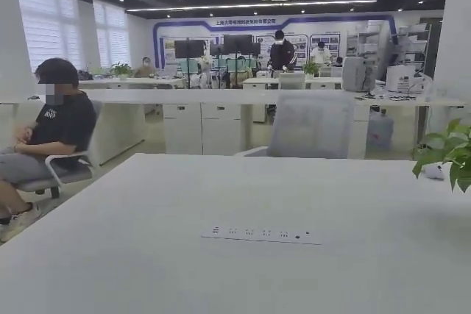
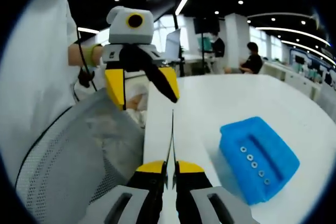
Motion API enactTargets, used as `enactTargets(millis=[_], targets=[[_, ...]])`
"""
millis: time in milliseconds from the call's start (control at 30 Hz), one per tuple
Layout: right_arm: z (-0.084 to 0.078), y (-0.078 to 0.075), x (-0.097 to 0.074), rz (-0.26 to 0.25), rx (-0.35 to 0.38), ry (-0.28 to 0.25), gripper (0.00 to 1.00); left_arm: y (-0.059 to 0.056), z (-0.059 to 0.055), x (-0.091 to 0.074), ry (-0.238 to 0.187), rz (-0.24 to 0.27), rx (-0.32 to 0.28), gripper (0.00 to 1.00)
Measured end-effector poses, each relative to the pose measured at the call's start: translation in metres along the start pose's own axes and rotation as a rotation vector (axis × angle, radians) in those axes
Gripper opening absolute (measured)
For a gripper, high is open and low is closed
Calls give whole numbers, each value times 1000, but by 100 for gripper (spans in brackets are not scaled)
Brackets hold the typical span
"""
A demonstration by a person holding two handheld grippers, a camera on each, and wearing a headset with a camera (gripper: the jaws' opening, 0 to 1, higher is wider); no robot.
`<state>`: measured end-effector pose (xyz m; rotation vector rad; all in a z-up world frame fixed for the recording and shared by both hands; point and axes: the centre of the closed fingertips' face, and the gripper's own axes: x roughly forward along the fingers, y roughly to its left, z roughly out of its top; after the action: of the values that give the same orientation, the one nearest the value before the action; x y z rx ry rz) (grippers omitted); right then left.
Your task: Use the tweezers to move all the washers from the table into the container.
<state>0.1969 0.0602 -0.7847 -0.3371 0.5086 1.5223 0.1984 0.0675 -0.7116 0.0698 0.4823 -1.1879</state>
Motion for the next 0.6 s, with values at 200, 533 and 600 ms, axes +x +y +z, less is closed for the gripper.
enactTargets(millis=[200,533,600], targets=[[-1,8,1,34,-51,34,4,-6,-3,7,39,-40,29,24],[0,13,3,60,-136,83,4,-13,-1,14,58,-84,22,9],[0,14,3,65,-156,94,4,-13,-3,16,74,-83,44,8]])
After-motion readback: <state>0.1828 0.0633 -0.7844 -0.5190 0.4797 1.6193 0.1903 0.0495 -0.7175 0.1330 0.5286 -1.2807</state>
